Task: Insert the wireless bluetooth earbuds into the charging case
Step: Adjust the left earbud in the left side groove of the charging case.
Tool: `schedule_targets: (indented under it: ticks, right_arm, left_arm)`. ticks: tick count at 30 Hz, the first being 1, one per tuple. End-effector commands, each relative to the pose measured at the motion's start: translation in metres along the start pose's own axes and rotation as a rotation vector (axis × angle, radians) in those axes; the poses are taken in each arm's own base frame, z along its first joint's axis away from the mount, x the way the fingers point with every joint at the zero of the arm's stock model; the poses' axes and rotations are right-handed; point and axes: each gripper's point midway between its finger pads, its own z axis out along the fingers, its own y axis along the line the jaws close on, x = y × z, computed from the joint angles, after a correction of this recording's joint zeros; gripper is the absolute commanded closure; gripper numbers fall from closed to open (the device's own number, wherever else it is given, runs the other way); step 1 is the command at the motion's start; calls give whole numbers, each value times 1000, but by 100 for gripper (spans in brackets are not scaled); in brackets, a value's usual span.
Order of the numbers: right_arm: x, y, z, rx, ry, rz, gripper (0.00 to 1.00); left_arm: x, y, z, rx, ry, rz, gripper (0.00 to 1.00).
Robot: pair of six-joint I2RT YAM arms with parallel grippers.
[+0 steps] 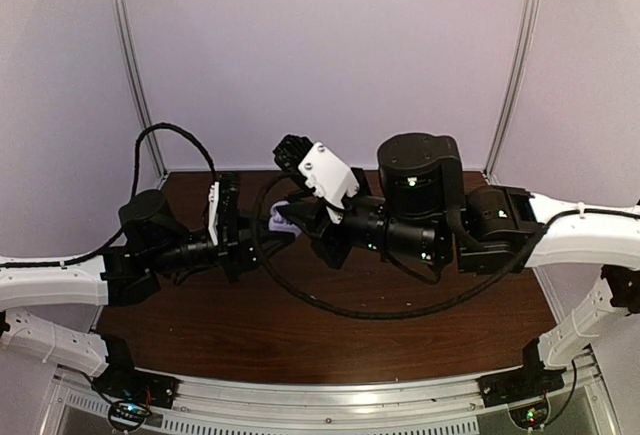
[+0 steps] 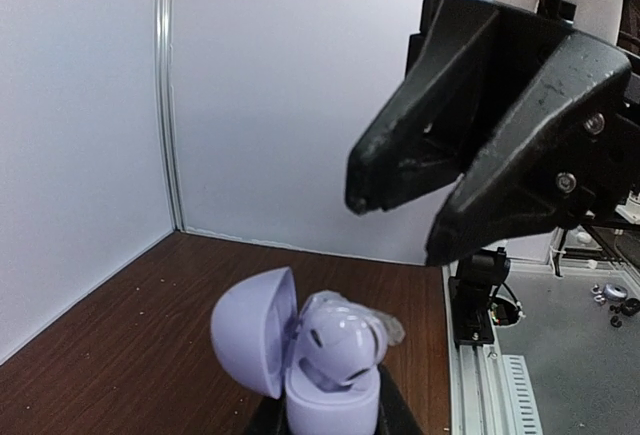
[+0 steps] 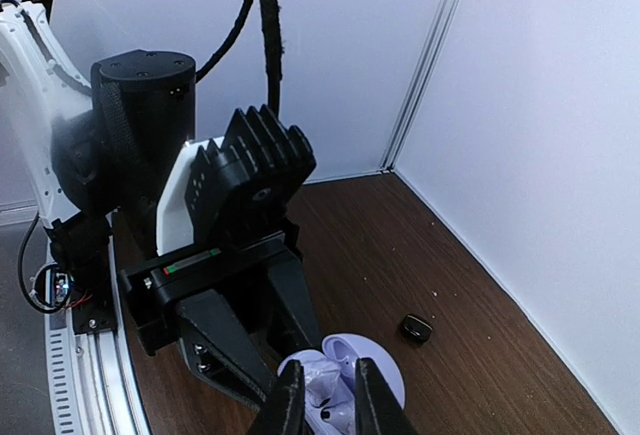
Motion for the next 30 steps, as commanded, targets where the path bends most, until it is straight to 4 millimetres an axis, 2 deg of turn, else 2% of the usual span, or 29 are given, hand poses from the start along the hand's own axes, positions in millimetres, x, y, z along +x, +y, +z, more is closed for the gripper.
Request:
schedule_targets:
  ticks: [1,11,22,30]
  right_arm:
    - [-10,-1,5,15,-12,12,82]
    - [1,3,13,17,29,-12,84]
    - [13,-6,22,94,80,-27,86]
    - [20,1,26,61,102,-33,86]
  left_arm:
    - [-22,-5,1,20,-53,40,100]
    - [-19,-4,1,18,-47,44,100]
    - [-18,-4,1,15,-41,47,100]
    - [-18,-3,1,11,-43,48,100]
